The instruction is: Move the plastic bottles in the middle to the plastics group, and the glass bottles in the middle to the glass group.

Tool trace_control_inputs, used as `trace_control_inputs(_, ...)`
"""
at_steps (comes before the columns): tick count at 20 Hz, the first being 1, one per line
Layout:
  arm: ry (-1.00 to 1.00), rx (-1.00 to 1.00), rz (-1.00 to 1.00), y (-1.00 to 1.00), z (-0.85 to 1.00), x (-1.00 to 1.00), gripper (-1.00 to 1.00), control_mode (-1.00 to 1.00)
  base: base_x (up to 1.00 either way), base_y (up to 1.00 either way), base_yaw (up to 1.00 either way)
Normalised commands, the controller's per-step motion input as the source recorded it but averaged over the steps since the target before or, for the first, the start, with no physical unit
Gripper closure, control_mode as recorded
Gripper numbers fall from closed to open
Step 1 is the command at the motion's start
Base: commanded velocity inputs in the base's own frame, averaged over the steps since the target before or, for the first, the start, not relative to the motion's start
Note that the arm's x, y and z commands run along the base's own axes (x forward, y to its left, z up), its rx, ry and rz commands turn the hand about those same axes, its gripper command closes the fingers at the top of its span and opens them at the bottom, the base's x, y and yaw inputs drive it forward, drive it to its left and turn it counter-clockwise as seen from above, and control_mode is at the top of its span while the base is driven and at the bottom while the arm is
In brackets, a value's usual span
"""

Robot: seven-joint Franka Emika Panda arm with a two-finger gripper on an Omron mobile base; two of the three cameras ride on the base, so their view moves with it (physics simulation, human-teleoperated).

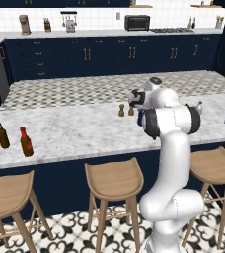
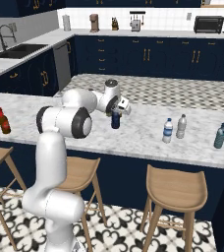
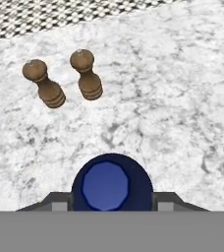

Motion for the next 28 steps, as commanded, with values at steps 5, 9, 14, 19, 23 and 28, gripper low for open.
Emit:
trace_control_inputs(5, 0.0, 0.06, -0.11, -0.88, -0.05, 0.0, 1.0, -1.0, 0.0, 0.0, 0.0)
trace_control_inputs(9, 0.0, 0.0, -0.07, -0.48, -0.02, 0.0, 1.0, -1.0, 0.0, 0.0, 0.0)
trace_control_inputs(14, 0.0, -0.01, -0.06, -0.33, -0.02, -0.07, 1.0, -1.0, 0.0, 0.0, 0.0)
trace_control_inputs(19, 0.0, -0.05, -0.08, -0.3, -0.13, 0.0, 1.0, -1.0, 0.0, 0.0, 0.0)
trace_control_inputs(23, 0.0, -0.03, -0.13, -0.48, 0.0, 0.0, 1.0, -1.0, 0.0, 0.0, 0.0)
trace_control_inputs(28, 0.02, 0.0, -0.15, -0.6, 0.0, 0.0, 1.0, -1.0, 0.0, 0.0, 0.0)
